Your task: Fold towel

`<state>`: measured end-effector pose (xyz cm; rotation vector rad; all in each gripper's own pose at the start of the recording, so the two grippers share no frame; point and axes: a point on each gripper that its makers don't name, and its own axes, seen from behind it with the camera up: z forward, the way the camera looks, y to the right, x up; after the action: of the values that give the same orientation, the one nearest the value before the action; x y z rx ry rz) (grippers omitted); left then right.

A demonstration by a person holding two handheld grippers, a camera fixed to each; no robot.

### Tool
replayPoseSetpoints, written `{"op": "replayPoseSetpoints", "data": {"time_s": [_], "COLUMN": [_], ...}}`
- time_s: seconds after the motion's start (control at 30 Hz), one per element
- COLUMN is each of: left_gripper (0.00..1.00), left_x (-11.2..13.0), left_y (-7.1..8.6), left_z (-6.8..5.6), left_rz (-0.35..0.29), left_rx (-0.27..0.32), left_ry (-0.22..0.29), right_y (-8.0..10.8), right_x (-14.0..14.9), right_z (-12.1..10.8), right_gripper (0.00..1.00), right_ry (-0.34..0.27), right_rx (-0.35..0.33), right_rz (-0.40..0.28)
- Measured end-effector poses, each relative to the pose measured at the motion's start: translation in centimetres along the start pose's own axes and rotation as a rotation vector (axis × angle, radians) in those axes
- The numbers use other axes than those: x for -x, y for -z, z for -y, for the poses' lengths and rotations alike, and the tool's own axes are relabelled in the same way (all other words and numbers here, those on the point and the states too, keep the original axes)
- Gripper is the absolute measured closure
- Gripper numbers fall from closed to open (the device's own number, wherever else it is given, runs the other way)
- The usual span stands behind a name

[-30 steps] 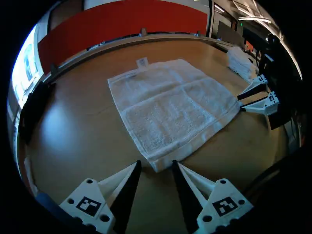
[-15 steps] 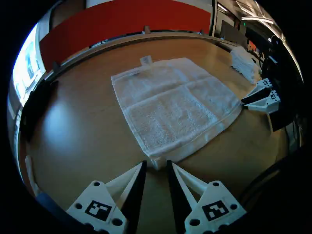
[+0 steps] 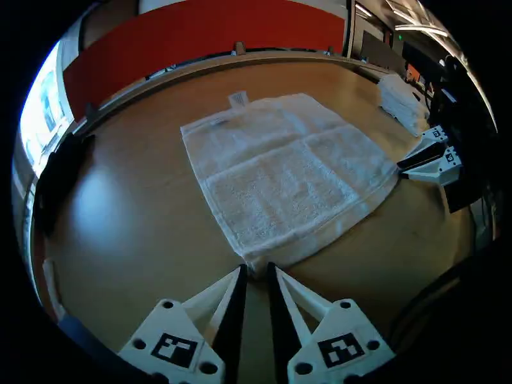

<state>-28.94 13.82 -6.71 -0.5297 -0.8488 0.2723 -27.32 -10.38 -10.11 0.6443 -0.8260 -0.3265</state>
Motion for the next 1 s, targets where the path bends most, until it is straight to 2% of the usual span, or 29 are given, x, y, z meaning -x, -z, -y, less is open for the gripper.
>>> {"op": "replayPoseSetpoints", "data": {"time_s": [0.07, 0.3, 0.5, 0.8, 1.0], "left_gripper": [0.86, 0.87, 0.87, 0.87, 0.87], "left_x": [0.0, 0.1, 0.2, -1.3, -2.1], "left_y": [-0.1, 0.2, 0.9, 3.1, 4.9], "left_z": [0.0, -0.6, -0.9, -1.7, -1.5], "left_rz": [0.002, 0.011, 0.005, -0.033, -0.054], "left_rx": [-0.006, 0.030, 0.041, 0.059, 0.066], "left_ry": [0.006, 0.048, 0.089, 0.180, 0.220], "right_y": [0.0, 0.5, 1.2, 3.0, 4.6], "right_x": [0.0, -0.2, -1.0, -2.6, -3.9], "right_z": [0.0, 0.0, -0.1, -0.2, -0.4], "right_gripper": [0.81, 0.85, 0.85, 0.85, 0.85], "right_ry": [0.006, 0.020, 0.007, 0.007, 0.014], "right_rx": [0.000, 0.008, 0.005, 0.006, 0.010], "right_rz": [0.001, 0.000, -0.017, -0.047, -0.066]}}
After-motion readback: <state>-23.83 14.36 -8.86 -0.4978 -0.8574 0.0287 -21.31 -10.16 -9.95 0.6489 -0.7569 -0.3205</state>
